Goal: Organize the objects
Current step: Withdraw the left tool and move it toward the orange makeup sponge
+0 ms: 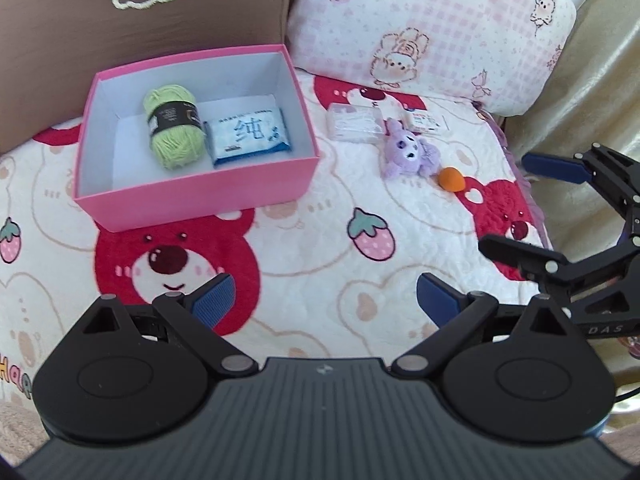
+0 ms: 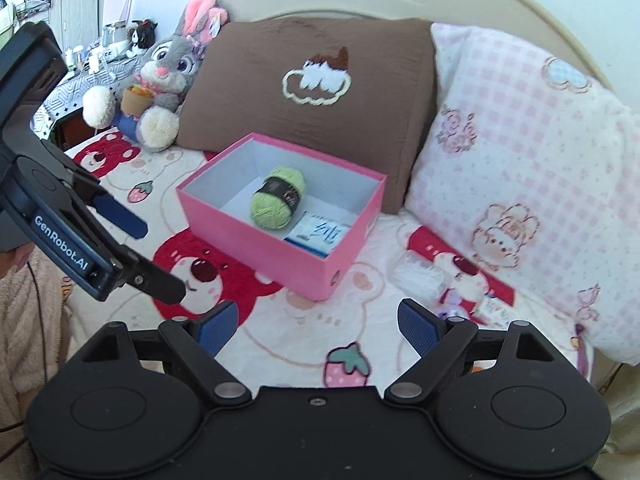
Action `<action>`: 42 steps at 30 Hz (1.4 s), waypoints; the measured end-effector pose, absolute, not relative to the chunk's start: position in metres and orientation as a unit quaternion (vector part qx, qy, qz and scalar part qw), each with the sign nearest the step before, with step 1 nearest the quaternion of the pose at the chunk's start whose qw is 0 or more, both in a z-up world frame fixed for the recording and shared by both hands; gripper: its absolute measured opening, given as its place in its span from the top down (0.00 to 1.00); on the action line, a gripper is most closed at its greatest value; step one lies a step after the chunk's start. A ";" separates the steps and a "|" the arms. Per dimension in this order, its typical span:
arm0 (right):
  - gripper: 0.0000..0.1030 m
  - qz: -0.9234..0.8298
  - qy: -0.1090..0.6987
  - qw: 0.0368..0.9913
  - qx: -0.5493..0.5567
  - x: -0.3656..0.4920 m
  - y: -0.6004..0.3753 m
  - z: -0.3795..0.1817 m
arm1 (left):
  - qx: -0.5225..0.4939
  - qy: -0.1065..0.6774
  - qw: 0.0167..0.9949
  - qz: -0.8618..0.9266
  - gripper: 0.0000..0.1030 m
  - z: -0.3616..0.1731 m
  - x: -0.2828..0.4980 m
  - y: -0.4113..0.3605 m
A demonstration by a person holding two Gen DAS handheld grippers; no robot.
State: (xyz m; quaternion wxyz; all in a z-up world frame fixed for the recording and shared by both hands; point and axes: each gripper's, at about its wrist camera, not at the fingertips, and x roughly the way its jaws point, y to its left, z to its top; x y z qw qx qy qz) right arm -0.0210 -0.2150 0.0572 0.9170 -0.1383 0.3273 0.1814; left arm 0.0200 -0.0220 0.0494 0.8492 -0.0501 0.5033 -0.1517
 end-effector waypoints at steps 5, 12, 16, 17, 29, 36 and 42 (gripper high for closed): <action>0.13 0.146 0.313 0.930 -0.127 -0.019 -0.239 0.054 | -0.053 0.496 0.850 -0.168 0.04 0.047 0.027 -0.040; 0.13 0.121 0.323 0.932 -0.113 -0.019 -0.269 0.033 | -0.043 0.486 0.853 -0.186 0.05 0.035 0.044 -0.072; 0.13 0.108 0.327 0.931 -0.121 -0.019 -0.280 0.015 | -0.047 0.490 0.847 -0.201 0.06 0.025 0.054 -0.091; 0.13 0.105 0.328 0.931 -0.121 -0.019 -0.284 0.011 | -0.047 0.492 0.845 -0.205 0.06 0.022 0.057 -0.096; 0.14 0.026 0.342 0.935 -0.095 0.006 -0.332 -0.036 | -0.014 0.496 0.842 -0.212 0.08 -0.011 0.088 -0.158; 0.13 0.039 0.369 0.926 -0.071 0.017 -0.347 -0.062 | -0.043 0.479 0.843 -0.241 0.11 -0.031 0.109 -0.178; 0.13 0.045 0.381 0.922 -0.043 0.035 -0.351 -0.082 | -0.035 0.442 0.857 -0.263 0.11 -0.039 0.128 -0.196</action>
